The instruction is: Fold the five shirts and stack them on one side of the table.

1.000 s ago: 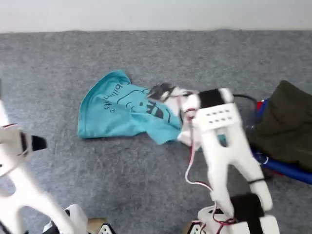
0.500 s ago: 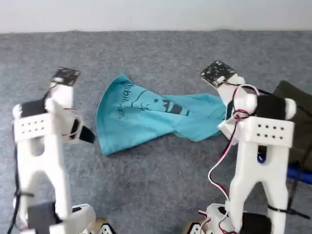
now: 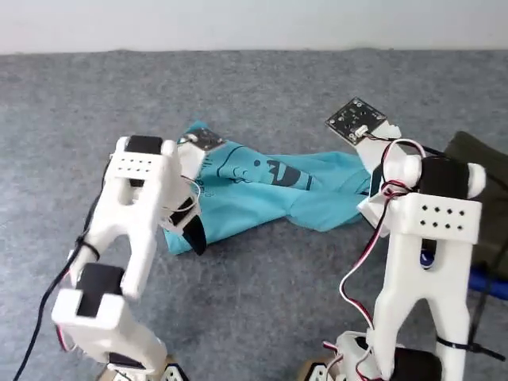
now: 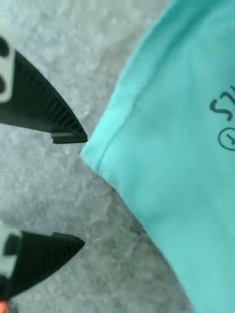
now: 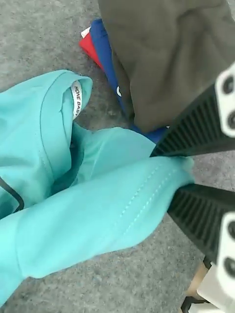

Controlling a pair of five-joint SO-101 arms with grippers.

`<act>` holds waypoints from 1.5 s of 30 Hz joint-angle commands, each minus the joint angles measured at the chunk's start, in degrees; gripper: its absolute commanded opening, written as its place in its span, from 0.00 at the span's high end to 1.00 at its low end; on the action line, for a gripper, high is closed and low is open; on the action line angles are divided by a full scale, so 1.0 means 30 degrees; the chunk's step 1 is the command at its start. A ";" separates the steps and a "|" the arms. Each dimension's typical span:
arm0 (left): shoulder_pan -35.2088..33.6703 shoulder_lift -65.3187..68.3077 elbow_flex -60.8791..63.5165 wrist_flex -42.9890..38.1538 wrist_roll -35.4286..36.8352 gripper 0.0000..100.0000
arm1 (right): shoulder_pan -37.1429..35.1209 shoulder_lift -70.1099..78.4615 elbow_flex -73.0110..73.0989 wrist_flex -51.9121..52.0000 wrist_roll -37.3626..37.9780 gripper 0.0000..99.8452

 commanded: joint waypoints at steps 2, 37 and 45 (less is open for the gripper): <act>-0.0147 0.1231 -0.0689 -0.1524 -0.0293 0.71 | 0.0220 -0.0601 -0.0703 0.0190 0.0117 0.99; -0.3985 -1.0403 -0.6872 -0.0996 -0.0088 0.99 | 0.0161 -0.1451 -0.8879 -0.3355 0.0205 0.99; -0.5040 -1.3685 -0.9187 -0.5187 -0.0205 0.99 | 0.0132 -0.1509 -1.1165 -0.8161 0.0234 0.99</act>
